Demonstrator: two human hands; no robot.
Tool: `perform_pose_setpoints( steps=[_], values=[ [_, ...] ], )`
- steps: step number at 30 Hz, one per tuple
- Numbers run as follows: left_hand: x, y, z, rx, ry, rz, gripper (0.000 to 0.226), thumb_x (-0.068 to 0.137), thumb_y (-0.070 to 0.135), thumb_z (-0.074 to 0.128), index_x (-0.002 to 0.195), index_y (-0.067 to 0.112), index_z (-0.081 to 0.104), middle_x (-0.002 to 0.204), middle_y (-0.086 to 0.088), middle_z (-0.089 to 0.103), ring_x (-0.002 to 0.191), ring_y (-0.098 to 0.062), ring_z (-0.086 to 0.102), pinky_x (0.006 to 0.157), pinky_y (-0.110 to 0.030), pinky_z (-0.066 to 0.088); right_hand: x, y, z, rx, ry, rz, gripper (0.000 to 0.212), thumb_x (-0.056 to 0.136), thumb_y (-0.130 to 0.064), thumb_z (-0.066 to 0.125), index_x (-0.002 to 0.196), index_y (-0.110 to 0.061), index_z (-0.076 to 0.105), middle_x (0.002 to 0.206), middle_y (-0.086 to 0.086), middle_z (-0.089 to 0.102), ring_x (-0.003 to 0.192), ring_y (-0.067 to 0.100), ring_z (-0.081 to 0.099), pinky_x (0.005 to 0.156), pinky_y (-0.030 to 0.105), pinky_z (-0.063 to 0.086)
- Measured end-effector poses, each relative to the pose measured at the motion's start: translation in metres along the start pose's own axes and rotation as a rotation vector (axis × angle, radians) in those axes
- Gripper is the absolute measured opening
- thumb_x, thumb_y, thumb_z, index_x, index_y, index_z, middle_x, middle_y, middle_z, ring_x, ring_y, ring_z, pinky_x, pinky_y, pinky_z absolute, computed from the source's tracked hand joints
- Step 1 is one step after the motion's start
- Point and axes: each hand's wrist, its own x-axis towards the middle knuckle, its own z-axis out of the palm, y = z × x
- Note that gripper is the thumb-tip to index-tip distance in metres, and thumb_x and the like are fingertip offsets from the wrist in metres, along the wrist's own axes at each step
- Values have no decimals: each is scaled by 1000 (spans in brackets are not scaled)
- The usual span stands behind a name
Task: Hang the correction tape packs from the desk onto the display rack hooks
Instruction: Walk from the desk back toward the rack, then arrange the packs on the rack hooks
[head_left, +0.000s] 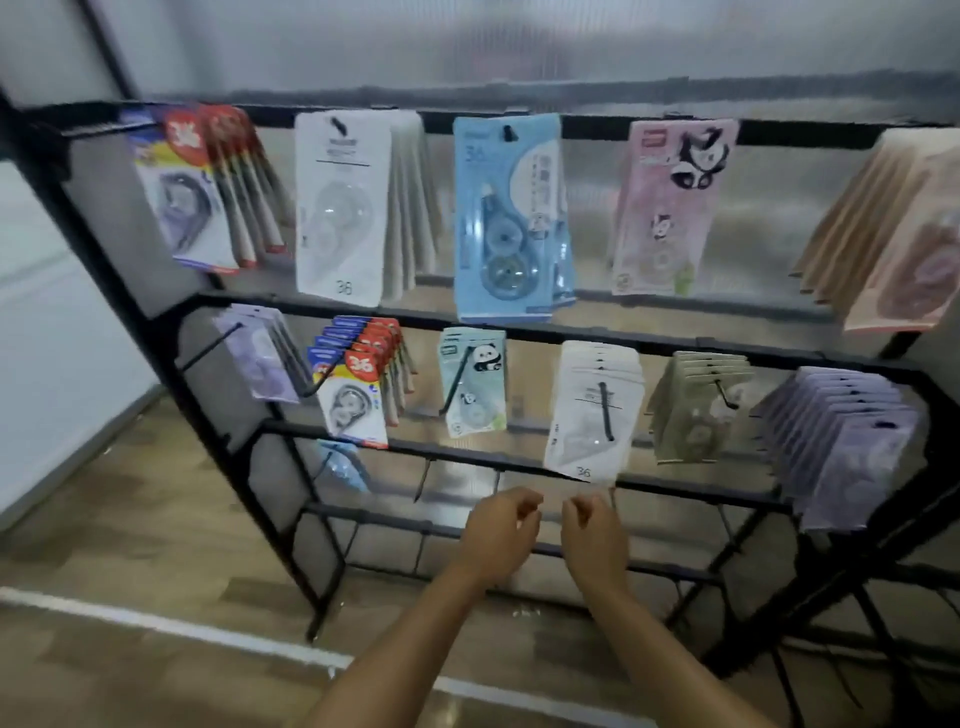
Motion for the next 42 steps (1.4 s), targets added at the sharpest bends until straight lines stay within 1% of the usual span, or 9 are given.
perform_pose_setpoints(
  steps=[6,10,13,16,20,25,30,35,42],
  values=[
    [-93,-101,-105,141,115,-198,35,96,24,49,129,16,58,123,-5,64,112,-23,60,90,-30,46,-101,-72,110,-165,-396,-163,26,98,-23,44,97,-12,67,100,4,65,84,18,54,61,27,31],
    [-173,-165,-184,233,280,-320,29,96,26,47,117,11,61,114,-13,64,106,-30,59,84,-37,46,-182,-139,185,-132,-583,-363,25,98,-23,44,105,-13,65,106,6,65,98,24,59,74,28,41],
    [-247,-218,-242,263,379,-486,39,99,27,43,135,12,50,130,-12,58,118,-28,54,95,-32,40,-255,-184,247,-126,-734,-545,27,99,-23,43,104,-10,67,103,9,67,100,29,60,76,31,44],
    [-295,-250,-277,278,470,-586,41,100,26,42,138,12,47,136,-11,53,124,-27,49,102,-31,35,-299,-213,287,-157,-816,-624,29,97,-27,44,104,-12,68,102,10,69,99,29,62,80,31,44],
    [-378,-296,-327,282,610,-785,38,100,29,43,133,13,50,128,-14,58,117,-32,53,91,-34,39,-385,-259,349,-136,-957,-747,25,93,-24,51,105,-16,70,103,8,70,99,28,62,78,29,43],
    [-463,-352,-393,308,719,-995,37,99,29,42,131,13,52,127,-15,58,115,-34,55,92,-38,46,-479,-312,429,-124,-1143,-902,21,90,-21,50,85,-12,68,92,9,70,91,30,63,70,29,39],
    [-528,-413,-473,337,847,-1124,36,98,25,44,129,9,53,128,-14,56,119,-32,50,96,-38,42,-560,-378,509,-72,-1313,-979,30,97,-25,48,118,-11,64,119,7,65,111,24,59,88,27,42],
    [-580,-454,-540,278,1043,-1263,42,98,33,46,135,13,50,130,-13,55,118,-30,51,97,-39,42,-637,-438,576,-96,-1395,-1144,26,97,-27,47,113,-17,65,118,2,66,108,20,59,69,20,31],
    [-663,-520,-597,226,1147,-1441,46,98,34,45,140,14,44,139,-10,49,125,-28,46,101,-38,40,-741,-478,654,-142,-1552,-1203,30,96,-29,48,119,-16,63,124,3,63,114,22,56,96,32,43]
  ],
)
